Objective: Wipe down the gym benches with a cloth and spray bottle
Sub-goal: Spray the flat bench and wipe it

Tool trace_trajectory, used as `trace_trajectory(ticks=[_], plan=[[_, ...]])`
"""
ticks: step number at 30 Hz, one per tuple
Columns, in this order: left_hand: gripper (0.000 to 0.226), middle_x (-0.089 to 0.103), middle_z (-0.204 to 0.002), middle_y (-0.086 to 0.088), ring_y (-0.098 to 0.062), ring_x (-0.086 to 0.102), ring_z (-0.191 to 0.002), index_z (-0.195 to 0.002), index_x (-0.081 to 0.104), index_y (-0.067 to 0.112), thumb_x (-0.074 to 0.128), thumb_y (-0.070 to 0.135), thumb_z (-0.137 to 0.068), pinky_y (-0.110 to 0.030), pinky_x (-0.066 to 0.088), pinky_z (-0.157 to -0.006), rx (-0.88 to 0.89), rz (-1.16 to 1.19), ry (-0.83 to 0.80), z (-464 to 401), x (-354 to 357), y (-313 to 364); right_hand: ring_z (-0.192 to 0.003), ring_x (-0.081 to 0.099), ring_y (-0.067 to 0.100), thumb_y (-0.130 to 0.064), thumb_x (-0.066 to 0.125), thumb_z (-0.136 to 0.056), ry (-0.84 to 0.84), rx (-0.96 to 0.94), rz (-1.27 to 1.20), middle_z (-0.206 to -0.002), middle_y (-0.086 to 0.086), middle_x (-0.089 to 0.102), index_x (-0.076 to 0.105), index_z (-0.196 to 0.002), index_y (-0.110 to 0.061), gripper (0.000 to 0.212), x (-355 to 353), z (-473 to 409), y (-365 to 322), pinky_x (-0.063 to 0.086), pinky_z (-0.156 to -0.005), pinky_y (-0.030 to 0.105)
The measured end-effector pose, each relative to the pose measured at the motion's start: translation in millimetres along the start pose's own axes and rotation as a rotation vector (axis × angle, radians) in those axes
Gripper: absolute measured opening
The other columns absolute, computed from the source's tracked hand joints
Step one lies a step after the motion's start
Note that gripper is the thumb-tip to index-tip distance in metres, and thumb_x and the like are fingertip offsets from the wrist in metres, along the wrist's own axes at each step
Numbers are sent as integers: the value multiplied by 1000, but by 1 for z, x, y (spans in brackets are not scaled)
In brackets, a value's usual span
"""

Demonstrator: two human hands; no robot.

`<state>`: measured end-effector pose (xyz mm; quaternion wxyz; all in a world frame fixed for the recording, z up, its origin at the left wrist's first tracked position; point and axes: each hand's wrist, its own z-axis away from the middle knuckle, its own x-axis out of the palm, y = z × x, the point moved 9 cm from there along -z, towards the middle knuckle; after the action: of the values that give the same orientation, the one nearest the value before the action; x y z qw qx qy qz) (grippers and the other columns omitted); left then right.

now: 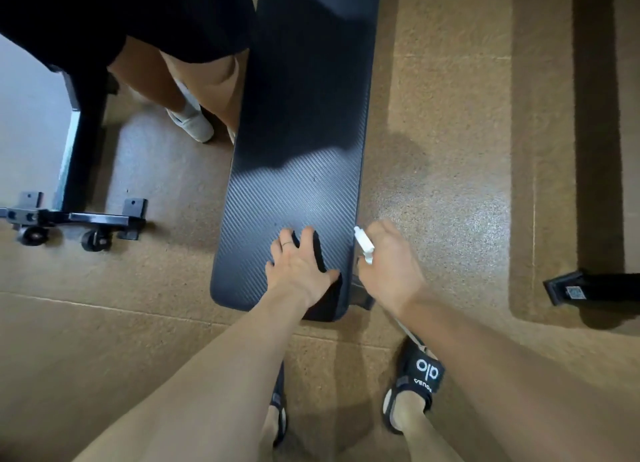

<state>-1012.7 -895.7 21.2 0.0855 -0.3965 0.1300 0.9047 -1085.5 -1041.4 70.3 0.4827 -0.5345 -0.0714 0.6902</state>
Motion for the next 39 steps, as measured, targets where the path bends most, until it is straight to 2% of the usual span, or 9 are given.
trace_trajectory(ticks=[6,11,14,17,21,26,30,32,39], plan=[[90,10,-161,-7,-39,15,-147,-149,19,31,78,51,-84,-59,39,-114,-115,-51,27,-10,6,1,-89,56,28,9,60,-82,-89,-73,19,-103,0,43,53,-100,-15,31,-33,-39,18,51,-81,44],[90,13,-157,-9,-39,17,-145,-149,21,30,80,47,-83,-56,41,-113,-176,-58,-25,-9,3,3,-94,57,26,4,63,-87,-154,-69,112,-105,1,47,49,-95,-16,26,-53,-59,20,53,-85,45],[86,18,-152,-10,-38,26,-141,-145,27,29,79,52,-81,-55,40,-113,-211,-31,-141,-15,-6,6,-90,55,28,5,61,-85,-179,-42,102,-107,2,44,45,-97,-19,31,-71,-75,19,51,-80,43],[84,30,-144,-11,-37,46,-131,-144,32,25,71,66,-82,-53,46,-106,-212,-121,-322,-25,-27,16,-91,56,28,6,61,-83,-207,10,79,-111,4,44,51,-107,-16,34,-88,-94,19,51,-81,42],[76,36,-135,-7,-31,46,-127,-135,34,21,72,62,-83,-50,51,-98,-116,-153,-102,-65,-84,67,-96,62,32,6,61,-84,-208,68,38,-113,4,47,55,-116,-16,39,-108,-133,13,56,-84,48],[96,15,-159,-9,-32,25,-144,-157,18,23,75,53,-85,-48,35,-116,33,-187,80,-163,-138,139,-110,60,35,3,60,-87,-210,119,51,-126,11,50,58,-124,-6,38,-130,-211,12,52,-89,39],[86,19,-156,-9,-31,32,-137,-151,25,25,78,43,-85,-44,49,-103,-4,-197,81,-210,-157,158,-101,58,34,2,61,-84,-258,70,106,-117,9,49,50,-103,-12,26,-148,-270,-1,41,-74,32],[89,23,-149,-8,-29,35,-131,-150,26,24,79,47,-82,-42,51,-97,-3,-257,71,-218,-161,160,-98,57,33,6,58,-82,-278,24,133,-112,6,45,42,-99,-21,36,-157,-294,-14,45,-76,36],[76,31,-141,-5,-25,46,-128,-139,28,26,74,54,-86,-38,55,-89,-13,-271,-37,-239,-175,164,-108,58,30,9,56,-83,-313,60,203,-127,8,46,54,-121,-10,42,-171,-359,-23,52,-97,44]])
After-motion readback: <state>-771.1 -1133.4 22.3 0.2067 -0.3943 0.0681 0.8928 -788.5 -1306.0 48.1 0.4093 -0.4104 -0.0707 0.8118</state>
